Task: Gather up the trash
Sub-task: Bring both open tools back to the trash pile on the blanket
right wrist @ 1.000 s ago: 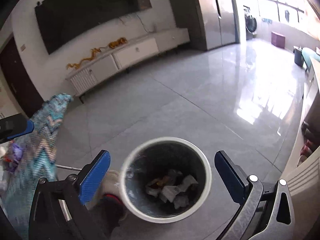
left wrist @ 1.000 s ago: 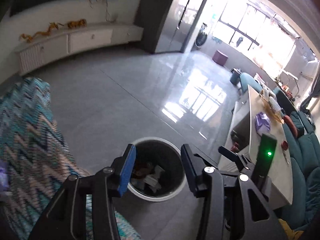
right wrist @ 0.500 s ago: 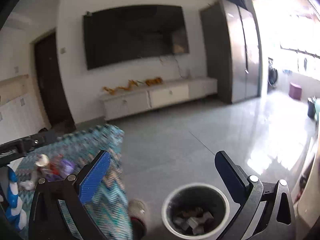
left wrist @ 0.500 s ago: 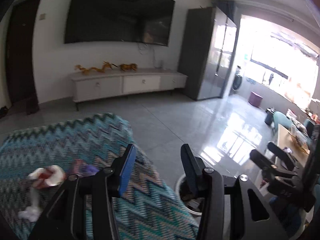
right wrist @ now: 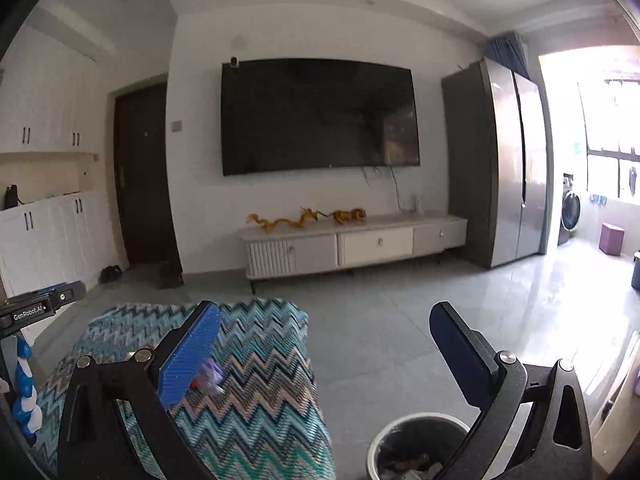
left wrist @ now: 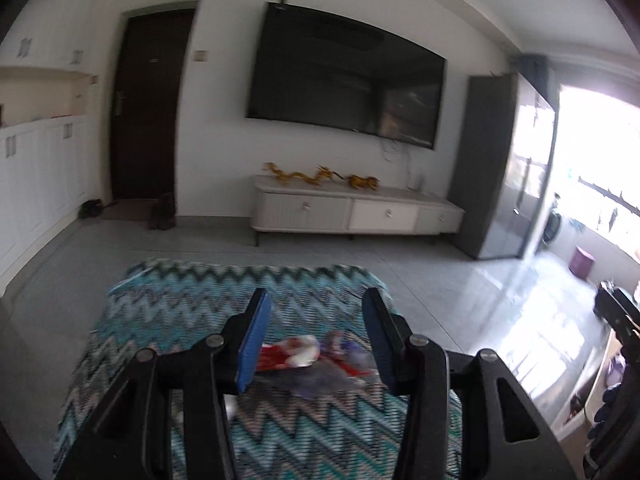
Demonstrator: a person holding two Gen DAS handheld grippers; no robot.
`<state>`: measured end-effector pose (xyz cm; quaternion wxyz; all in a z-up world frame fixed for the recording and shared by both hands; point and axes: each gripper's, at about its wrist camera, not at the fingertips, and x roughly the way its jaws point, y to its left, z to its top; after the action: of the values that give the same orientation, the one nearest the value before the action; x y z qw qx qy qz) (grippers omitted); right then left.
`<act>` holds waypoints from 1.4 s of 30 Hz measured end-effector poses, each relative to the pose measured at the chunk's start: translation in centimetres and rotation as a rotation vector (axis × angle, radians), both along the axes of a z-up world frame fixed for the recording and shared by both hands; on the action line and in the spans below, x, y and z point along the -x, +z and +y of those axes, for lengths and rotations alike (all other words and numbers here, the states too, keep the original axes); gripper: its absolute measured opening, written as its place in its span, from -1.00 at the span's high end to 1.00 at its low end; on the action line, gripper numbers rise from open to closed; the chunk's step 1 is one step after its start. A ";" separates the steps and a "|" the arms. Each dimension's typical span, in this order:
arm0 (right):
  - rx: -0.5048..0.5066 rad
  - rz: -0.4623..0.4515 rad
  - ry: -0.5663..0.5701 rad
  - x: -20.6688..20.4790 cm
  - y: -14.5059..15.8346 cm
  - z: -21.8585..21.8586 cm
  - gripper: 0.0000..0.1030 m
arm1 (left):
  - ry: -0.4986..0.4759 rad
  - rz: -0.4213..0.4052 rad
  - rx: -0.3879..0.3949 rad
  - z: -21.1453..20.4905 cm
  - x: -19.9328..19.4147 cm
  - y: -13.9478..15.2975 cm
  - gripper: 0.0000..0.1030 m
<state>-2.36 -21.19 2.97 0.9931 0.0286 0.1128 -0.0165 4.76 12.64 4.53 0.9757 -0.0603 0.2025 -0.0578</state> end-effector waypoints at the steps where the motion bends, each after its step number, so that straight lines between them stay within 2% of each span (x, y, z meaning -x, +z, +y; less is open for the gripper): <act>1: 0.002 -0.007 0.000 0.2 0.2 0.5 -0.99 | 0.020 -0.005 0.006 0.9 0.4 0.1 0.09; 2: 0.002 -0.011 0.001 0.4 0.3 0.7 -0.99 | 0.042 -0.012 0.011 1.9 0.8 0.1 0.06; 4: 0.003 -0.025 0.008 0.7 0.6 1.3 -0.99 | 0.074 -0.023 0.022 3.6 1.4 0.2 -0.11; 12: 0.020 -0.067 0.059 1.6 1.9 4.1 -0.99 | 0.176 -0.074 0.014 8.3 4.1 0.6 -0.16; 14: 0.026 -0.077 0.074 1.8 2.1 4.8 -0.99 | 0.203 -0.088 0.011 9.4 4.8 0.6 -0.20; 17: 0.028 -0.085 0.096 2.0 2.4 5.7 -0.99 | 0.234 -0.099 0.002 10.2 5.2 0.7 -0.38; 22: 0.045 -0.082 0.110 2.4 2.4 7.2 -0.99 | 0.271 -0.104 -0.008 12.0 6.0 0.2 -0.39; 35: 0.037 -0.023 0.122 1.4 1.5 7.8 -0.99 | 0.289 -0.091 0.003 13.5 6.0 -0.7 -0.41; 42: 0.006 0.045 0.135 -0.4 -0.2 7.4 -0.99 | 0.219 -0.068 -0.012 12.4 4.7 -1.6 -0.41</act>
<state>-1.97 -13.82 2.82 0.9892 0.0177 0.1367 0.0497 0.01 25.08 2.92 0.9828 -0.0744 0.1616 0.0485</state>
